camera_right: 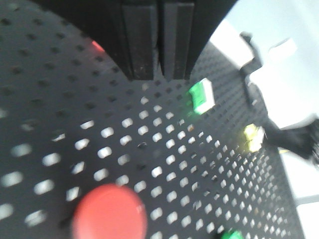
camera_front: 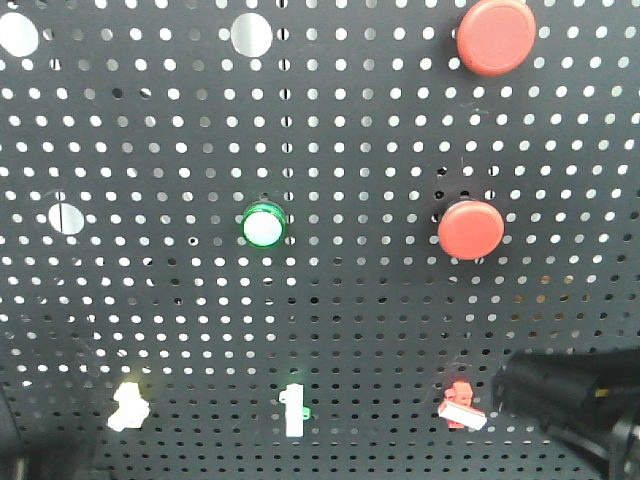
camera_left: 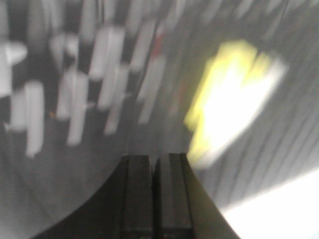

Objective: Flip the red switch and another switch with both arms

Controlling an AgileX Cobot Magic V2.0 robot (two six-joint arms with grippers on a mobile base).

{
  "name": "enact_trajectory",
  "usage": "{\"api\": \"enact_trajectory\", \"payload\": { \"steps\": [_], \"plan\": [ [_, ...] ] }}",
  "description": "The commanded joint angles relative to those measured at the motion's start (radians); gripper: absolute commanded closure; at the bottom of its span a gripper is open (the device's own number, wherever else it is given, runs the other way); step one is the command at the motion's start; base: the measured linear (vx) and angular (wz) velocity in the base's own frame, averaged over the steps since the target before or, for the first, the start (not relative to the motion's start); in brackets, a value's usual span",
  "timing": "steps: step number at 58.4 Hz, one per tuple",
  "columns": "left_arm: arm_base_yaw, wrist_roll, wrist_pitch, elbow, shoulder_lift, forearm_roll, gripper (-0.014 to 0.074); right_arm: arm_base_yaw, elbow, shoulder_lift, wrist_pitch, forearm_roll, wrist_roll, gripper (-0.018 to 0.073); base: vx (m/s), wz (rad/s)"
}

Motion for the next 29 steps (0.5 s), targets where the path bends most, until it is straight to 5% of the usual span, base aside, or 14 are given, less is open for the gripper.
{"api": "enact_trajectory", "payload": {
  "steps": [1,29],
  "plan": [
    [0.001,-0.013,-0.084,0.017,-0.077,-0.009,0.0594,0.003,-0.026,-0.006,-0.042,0.018,-0.003,0.0565,0.0,0.0],
    [0.001,-0.012,0.088,0.135,-0.4,-0.008,0.0594,0.003,-0.026,0.141,-0.058,0.038,-0.067,0.0565,0.0,0.0]
  ]
}}
